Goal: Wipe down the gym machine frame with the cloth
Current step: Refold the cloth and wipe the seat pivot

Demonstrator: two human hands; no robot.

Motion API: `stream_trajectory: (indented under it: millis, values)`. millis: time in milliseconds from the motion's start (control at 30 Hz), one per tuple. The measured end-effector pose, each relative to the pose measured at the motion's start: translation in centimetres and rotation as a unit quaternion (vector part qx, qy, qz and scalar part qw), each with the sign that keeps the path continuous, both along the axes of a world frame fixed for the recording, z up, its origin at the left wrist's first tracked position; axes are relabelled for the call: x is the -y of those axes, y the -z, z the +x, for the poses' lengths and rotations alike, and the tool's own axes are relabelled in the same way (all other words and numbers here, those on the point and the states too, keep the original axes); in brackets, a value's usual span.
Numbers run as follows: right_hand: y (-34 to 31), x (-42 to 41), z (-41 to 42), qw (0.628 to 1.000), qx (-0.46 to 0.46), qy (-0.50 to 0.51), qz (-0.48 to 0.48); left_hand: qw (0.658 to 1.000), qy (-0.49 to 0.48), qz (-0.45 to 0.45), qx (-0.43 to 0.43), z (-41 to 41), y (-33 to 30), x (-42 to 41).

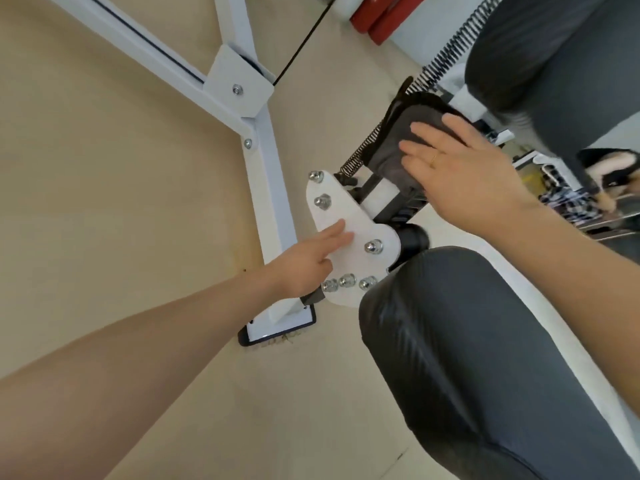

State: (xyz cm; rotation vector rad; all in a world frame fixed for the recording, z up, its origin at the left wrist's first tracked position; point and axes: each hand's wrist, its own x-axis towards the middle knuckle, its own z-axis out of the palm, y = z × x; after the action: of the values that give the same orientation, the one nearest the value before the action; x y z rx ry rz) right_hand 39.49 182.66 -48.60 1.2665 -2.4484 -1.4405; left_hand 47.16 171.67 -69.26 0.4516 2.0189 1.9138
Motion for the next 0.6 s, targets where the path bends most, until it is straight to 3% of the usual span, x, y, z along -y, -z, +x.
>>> stream_trajectory:
  millis: [167,333,600]
  values:
    - [3.3,1.5,1.6,0.987,0.064,0.140,-0.056,0.999,0.030,-0.014,0.004,0.2,0.3,-0.2]
    - [5.9,2.2,2.3,0.977,0.091,0.188,-0.042,0.999,0.048,-0.012,0.005,0.3,0.3,-0.4]
    - [8.7,5.8,4.1,0.923,0.061,0.369,-0.088,0.989,-0.061,0.046,0.129,0.1,3.5,1.4]
